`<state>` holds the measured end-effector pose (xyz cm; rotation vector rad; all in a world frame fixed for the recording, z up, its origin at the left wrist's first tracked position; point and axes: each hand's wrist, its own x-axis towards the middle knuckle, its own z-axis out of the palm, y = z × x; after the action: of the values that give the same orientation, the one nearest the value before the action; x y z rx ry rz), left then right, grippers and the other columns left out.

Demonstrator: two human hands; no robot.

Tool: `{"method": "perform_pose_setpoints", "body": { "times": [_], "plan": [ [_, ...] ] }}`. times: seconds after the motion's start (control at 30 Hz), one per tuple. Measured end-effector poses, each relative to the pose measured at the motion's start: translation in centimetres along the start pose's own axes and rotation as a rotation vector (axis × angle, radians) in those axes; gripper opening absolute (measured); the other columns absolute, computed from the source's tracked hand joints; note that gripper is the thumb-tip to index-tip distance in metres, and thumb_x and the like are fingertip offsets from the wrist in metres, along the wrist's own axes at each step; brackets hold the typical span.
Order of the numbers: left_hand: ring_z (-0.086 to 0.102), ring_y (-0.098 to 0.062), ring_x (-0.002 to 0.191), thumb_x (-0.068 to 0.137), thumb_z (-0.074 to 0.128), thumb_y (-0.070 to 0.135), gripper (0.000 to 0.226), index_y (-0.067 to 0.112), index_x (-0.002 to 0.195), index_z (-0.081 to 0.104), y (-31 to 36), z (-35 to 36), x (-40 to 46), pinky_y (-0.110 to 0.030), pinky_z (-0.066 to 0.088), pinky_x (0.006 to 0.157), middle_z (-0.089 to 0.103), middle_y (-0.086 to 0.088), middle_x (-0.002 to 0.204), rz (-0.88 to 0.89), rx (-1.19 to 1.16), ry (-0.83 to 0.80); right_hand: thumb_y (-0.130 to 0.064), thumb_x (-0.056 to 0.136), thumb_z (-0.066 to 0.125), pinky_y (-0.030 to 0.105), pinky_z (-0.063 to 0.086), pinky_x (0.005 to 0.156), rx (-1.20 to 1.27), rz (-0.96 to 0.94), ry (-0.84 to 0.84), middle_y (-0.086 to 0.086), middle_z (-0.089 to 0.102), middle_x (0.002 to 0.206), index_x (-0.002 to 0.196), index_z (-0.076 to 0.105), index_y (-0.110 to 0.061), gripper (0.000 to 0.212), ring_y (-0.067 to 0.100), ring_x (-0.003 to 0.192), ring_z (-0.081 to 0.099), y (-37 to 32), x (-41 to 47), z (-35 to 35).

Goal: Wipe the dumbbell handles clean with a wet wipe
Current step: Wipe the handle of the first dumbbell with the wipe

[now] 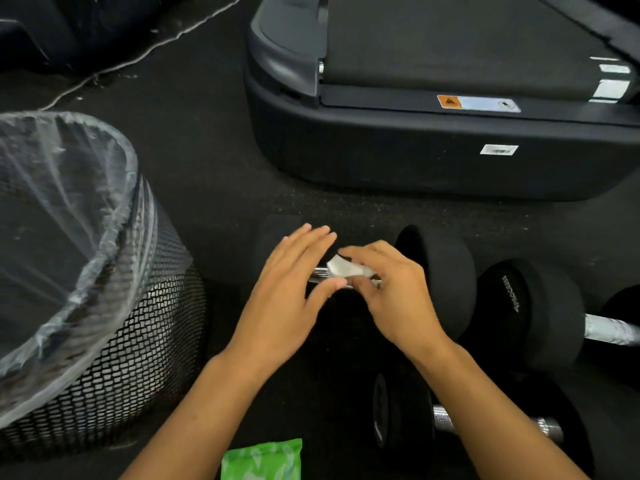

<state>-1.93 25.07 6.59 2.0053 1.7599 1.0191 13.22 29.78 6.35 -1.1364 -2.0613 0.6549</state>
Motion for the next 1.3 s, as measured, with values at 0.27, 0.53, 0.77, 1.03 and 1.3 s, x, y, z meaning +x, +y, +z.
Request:
{"method": "perform_pose_setpoints", "body": {
  "times": [0.27,0.53,0.77,1.03,1.3],
  "plan": [
    [0.058,-0.003,0.105,0.082,0.068,0.008,0.03,0.014,0.111,0.067,1.5,3.1,1.6,-0.014,0.041,0.095,0.065,0.004,0.114,-0.028,-0.068,0.16,0.001,0.081,0.065,0.027,0.051,0.086,0.153,0.138,0.053,-0.014,0.065,0.103,0.09,0.059,-0.028,0.031,0.0,0.1,0.06,-0.1,-0.1,-3.4],
    [0.038,-0.015,0.132,0.081,0.058,-0.008,0.051,0.008,0.129,0.052,-0.3,7.7,0.8,-0.024,0.015,0.111,0.049,-0.006,0.138,-0.063,0.233,-0.058,-0.016,0.087,0.06,0.037,0.009,0.115,-0.346,0.085,0.041,-0.001,0.039,0.145,0.132,0.048,-0.016,0.046,0.014,0.14,0.019,4.1,-1.2,-4.9],
    [0.047,-0.019,0.127,0.084,0.065,0.012,0.045,0.01,0.128,0.054,-2.1,8.6,1.3,-0.032,0.028,0.109,0.055,-0.004,0.132,0.094,0.243,-0.127,-0.029,0.086,0.062,0.035,0.013,0.112,-0.568,0.098,0.028,0.005,0.038,0.146,0.14,0.036,-0.008,0.063,0.021,0.138,0.026,5.1,-1.2,-3.7],
    [0.056,-0.019,0.116,0.08,0.058,0.006,0.039,0.009,0.118,0.063,-2.0,9.3,1.5,-0.033,0.034,0.106,0.064,-0.005,0.12,0.098,0.177,-0.038,-0.03,0.084,0.063,0.034,0.014,0.112,-0.595,0.084,0.041,0.006,0.041,0.144,0.138,0.04,-0.007,0.063,0.022,0.137,0.029,5.1,-1.5,-3.6],
    [0.062,-0.019,0.108,0.08,0.055,0.006,0.033,0.01,0.111,0.068,-1.8,9.4,1.5,-0.031,0.037,0.103,0.068,-0.004,0.111,0.01,0.19,0.064,-0.019,0.082,0.065,0.036,0.016,0.112,-0.61,0.076,0.068,0.007,0.043,0.142,0.135,0.044,-0.006,0.059,0.023,0.135,0.032,5.1,-1.4,-3.5]
  ]
}}
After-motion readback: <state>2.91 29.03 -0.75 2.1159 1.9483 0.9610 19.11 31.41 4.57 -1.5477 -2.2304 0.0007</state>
